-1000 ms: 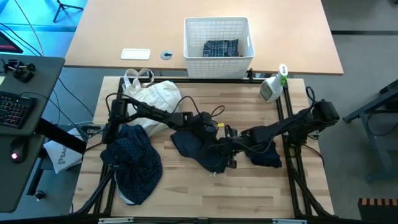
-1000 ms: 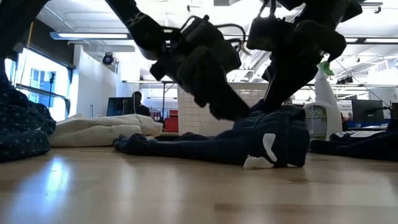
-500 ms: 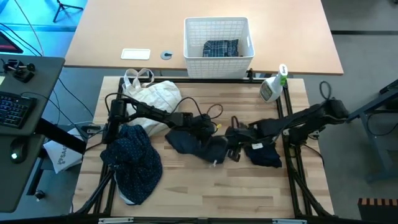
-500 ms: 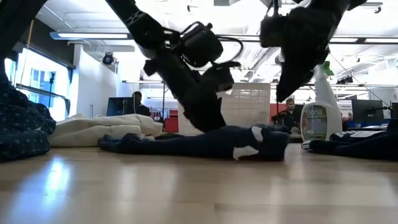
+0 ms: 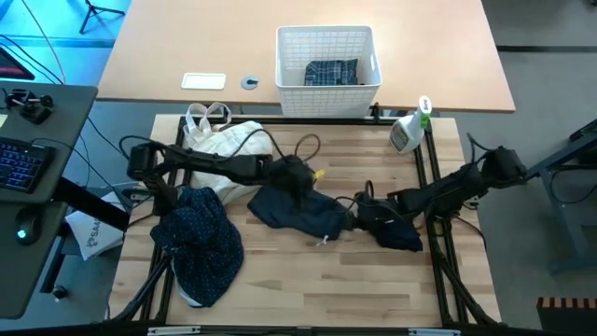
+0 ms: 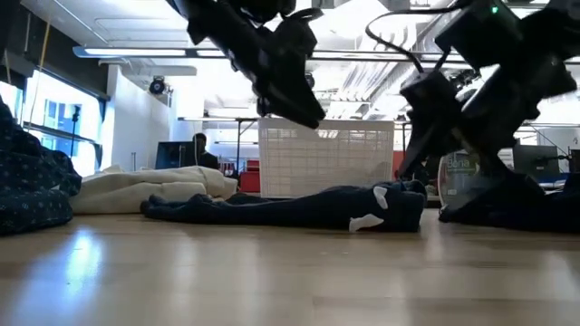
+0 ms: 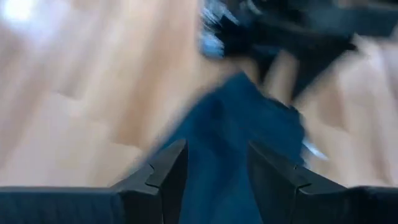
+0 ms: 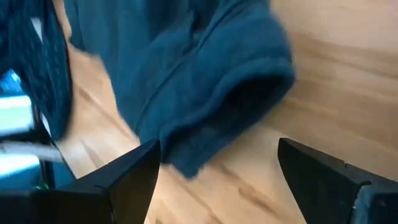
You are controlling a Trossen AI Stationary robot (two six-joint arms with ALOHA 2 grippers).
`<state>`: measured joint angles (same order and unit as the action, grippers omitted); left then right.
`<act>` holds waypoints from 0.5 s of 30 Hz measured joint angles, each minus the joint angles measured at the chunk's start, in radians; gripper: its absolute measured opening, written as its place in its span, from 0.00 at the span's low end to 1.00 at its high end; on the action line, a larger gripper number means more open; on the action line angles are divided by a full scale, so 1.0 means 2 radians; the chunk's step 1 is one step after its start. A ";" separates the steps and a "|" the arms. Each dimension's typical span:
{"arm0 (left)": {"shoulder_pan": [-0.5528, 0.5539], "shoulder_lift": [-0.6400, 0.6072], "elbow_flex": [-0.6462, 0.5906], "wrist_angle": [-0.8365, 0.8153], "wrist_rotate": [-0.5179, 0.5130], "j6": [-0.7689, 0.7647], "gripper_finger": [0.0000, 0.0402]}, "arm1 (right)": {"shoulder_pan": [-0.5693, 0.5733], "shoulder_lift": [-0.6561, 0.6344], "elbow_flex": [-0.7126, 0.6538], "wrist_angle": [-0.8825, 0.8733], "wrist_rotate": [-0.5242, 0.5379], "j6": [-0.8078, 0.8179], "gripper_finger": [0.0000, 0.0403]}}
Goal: Fold Laundry from Bin
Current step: Fold the black short
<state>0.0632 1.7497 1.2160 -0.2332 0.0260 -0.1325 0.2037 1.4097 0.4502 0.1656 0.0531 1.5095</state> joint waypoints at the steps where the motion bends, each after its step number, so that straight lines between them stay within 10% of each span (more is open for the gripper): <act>1: -0.004 0.006 0.000 -0.006 0.013 -0.004 0.37 | 0.000 0.006 -0.005 0.013 0.011 0.006 0.79; 15: -0.036 0.174 0.002 0.121 0.062 -0.078 0.37 | -0.004 0.099 -0.004 0.138 0.101 0.011 0.66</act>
<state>-0.0097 2.0981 1.2190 0.0085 0.1501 -0.2884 0.1963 1.6085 0.4427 0.4417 0.2553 1.5310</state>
